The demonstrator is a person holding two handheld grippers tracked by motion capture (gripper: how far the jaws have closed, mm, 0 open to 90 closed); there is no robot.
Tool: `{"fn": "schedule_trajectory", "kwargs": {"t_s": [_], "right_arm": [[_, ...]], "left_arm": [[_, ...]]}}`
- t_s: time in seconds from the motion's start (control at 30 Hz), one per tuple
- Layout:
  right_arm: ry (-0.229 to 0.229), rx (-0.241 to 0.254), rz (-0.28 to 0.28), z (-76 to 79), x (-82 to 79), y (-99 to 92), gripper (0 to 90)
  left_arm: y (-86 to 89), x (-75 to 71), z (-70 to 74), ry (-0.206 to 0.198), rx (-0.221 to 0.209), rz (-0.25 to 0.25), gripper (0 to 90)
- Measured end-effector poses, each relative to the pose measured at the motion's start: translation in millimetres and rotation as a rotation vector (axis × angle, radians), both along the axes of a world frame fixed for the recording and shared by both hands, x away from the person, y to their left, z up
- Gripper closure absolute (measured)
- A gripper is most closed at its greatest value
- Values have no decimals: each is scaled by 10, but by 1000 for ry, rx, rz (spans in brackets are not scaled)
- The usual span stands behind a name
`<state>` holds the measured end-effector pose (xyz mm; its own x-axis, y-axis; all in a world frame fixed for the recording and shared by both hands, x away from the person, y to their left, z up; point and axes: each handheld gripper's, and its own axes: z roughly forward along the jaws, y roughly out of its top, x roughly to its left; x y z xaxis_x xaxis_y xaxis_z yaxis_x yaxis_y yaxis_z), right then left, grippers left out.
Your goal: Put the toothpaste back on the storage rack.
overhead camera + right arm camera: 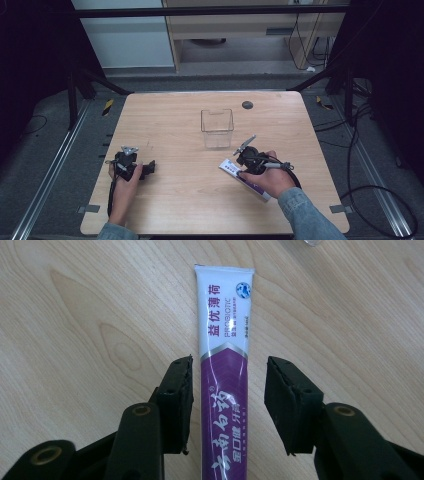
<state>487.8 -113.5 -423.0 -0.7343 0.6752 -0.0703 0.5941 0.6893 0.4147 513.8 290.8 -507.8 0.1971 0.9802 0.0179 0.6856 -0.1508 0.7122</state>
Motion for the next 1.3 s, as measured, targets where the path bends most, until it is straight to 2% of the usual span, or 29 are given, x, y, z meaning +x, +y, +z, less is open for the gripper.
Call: {"fn": "schedule_trajectory", "kwargs": {"t_s": [0.27, 0.47, 0.77, 0.93, 1.3], "right_arm": [[38, -11, -6, -61, 79, 67, 564], [69, -27, -6, -139, 115, 130, 525], [88, -40, -18, -245, 190, 166, 461], [82, -42, -32, -278, 206, 188, 465], [126, -35, -46, -443, 250, 181, 464]], "left_arm": [[0, 0, 0, 0, 0, 0, 0], [-1, 5, 0, -1, 0, -1, 0], [0, 9, 0, 0, 1, -4, 0], [0, 11, 0, 0, 2, -6, 0], [-1, 16, 0, 0, 0, -10, 0]]}}
